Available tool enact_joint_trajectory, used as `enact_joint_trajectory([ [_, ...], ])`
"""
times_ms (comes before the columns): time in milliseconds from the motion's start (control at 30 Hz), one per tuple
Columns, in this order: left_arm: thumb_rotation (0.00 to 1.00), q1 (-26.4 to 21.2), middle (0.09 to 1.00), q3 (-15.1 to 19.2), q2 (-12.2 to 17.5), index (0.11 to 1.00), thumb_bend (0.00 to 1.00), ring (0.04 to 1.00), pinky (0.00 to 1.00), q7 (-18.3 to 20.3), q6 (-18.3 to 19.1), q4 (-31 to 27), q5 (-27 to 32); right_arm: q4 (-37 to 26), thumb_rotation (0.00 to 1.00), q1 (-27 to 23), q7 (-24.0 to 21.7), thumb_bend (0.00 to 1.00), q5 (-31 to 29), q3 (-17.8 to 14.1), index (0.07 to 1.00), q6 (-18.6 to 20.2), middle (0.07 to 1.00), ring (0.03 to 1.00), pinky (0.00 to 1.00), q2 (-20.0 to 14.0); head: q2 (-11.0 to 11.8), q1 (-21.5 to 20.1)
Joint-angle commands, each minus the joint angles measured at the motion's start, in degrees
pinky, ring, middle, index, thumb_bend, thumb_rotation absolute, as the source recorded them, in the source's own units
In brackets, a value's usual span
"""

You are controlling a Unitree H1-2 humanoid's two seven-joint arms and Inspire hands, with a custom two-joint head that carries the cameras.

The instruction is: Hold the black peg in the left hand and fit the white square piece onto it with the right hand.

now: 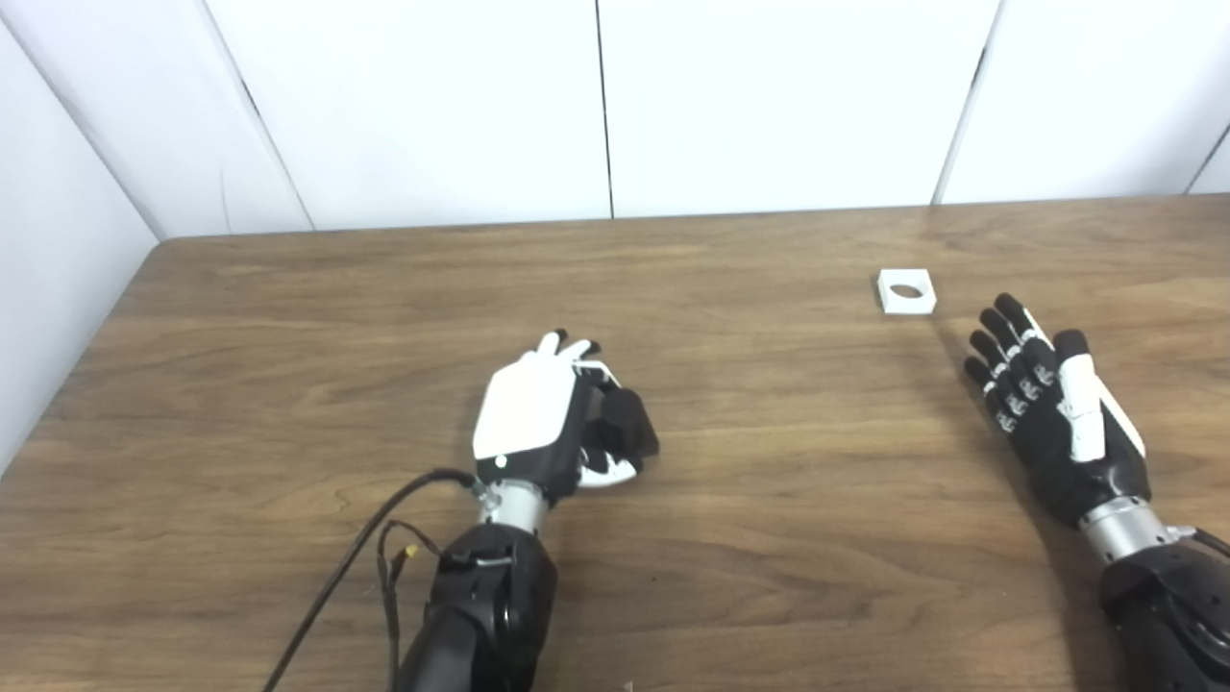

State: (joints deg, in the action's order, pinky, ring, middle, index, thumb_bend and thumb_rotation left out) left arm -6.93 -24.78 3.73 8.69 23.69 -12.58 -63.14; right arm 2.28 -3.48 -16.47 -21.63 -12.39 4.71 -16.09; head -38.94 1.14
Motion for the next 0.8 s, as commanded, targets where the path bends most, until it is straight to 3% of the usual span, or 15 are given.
enact_joint_trajectory([
  [0,0.07,0.6,0.892,-1.3,-0.4,0.489,0.52,0.979,0.93,0.2,-1.4,-0.9,-0.4,1.0,0.94,2.8,0.3,0.61,-0.8,0.6,1.000,0.3,1.000,1.000,1.00,2.2,-0.1,-0.1],
  [400,0.07,2.2,0.902,-4.4,-1.3,0.492,0.52,0.983,0.90,4.2,-1.1,-3.7,-2.2,-0.1,0.94,3.2,0.4,0.62,-1.0,0.6,1.000,0.9,1.000,1.000,1.00,2.1,-0.5,-0.6],
  [767,0.06,3.7,0.915,-4.8,-2.4,0.491,0.52,1.000,0.95,5.5,-2.6,-4.8,1.6,0.0,0.92,3.3,0.7,0.62,-1.0,0.6,1.000,1.2,1.000,1.000,1.00,2.3,-0.6,-0.8],
])
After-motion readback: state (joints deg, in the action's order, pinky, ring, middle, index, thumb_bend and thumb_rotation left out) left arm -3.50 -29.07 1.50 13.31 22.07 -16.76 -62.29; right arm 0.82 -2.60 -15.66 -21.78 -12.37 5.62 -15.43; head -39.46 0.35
